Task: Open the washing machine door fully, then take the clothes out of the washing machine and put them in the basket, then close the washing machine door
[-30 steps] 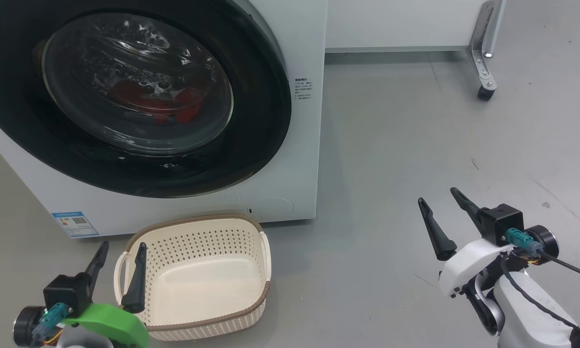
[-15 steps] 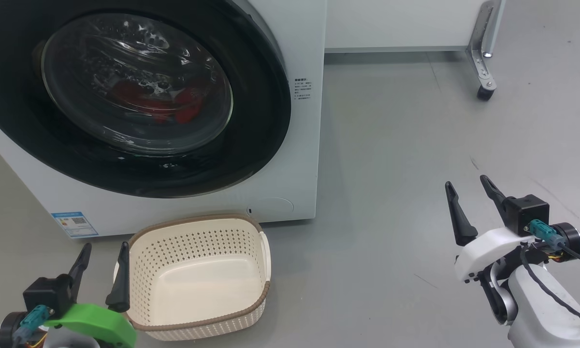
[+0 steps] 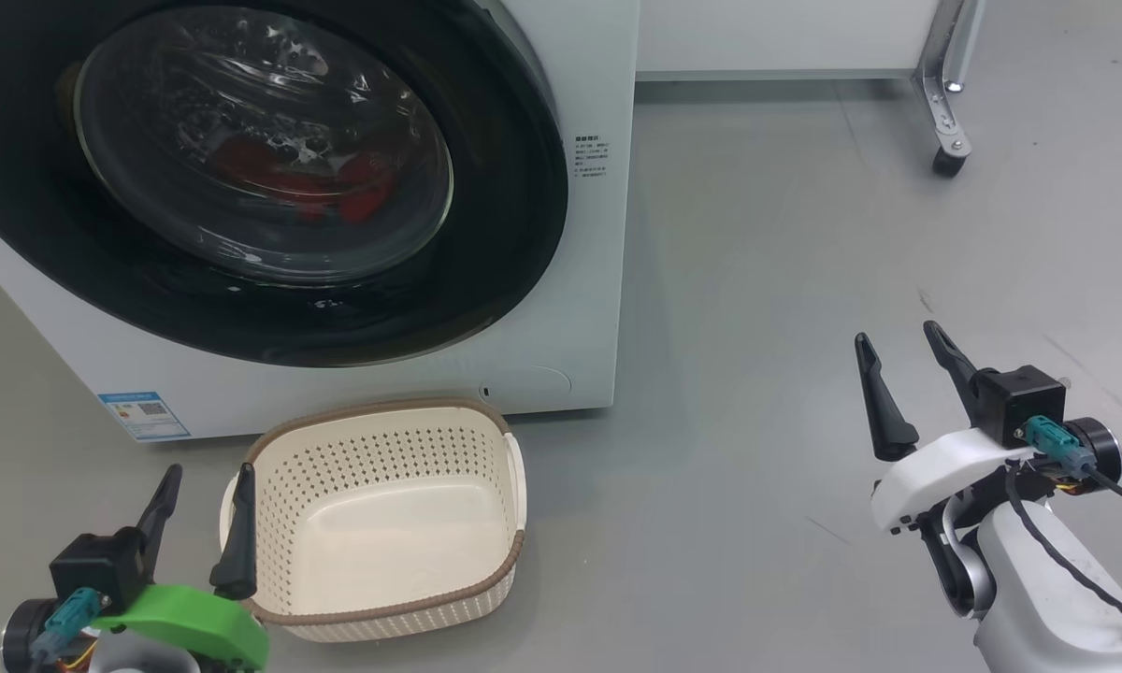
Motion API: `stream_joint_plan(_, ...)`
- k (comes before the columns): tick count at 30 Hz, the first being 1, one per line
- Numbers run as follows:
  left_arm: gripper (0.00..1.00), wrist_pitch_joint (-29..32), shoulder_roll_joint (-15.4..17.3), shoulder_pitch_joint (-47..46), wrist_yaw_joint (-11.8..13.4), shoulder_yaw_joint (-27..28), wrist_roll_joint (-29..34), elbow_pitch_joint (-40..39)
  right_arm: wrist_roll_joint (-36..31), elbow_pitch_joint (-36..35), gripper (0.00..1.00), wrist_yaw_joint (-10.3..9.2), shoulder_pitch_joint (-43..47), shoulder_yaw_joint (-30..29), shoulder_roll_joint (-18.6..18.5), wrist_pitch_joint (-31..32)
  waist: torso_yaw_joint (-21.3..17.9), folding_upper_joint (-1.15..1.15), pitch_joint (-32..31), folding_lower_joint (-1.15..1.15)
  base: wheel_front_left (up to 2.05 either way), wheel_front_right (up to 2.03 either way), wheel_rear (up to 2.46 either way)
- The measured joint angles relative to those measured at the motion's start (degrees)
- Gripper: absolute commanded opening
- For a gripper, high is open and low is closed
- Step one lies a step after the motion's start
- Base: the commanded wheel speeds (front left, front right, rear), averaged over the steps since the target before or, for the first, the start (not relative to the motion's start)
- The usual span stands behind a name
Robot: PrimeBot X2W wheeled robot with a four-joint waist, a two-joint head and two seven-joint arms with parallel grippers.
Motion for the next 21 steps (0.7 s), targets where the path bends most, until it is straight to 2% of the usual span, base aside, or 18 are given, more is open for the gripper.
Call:
stream_joint_plan(8,1.00,-0.01,-0.34,-0.03,-0.02,0.76,0.04,-1.69,0.02,-3.09,1.00,0.00,-1.67,-1.67,1.66,0.00,0.43,0.00,3.64,0.00,0.00,0.00,0.00)
stream_joint_plan(19,1.00,-0.10,-0.29,-2.46,-0.10,0.62,0.07,-3.69,0.47,-8.65,1.00,0.58,-9.94,-3.79,4.23,-0.02,1.08,0.00,10.39,0.00,0.00,0.00,0.00)
stream_joint_plan(20,1.00,-0.10,-0.29,-2.72,-0.10,0.52,0.07,-3.80,0.59,-8.96,0.93,0.59,-10.84,-4.02,4.50,-0.02,1.17,0.00,11.08,0.00,0.00,0.00,0.00)
stream_joint_plan(21,1.00,-0.10,-0.29,-3.02,-0.10,0.38,0.07,-3.86,1.16,-9.33,0.70,0.62,-11.74,-4.50,4.93,-0.02,1.25,0.00,11.79,0.00,0.00,0.00,0.00)
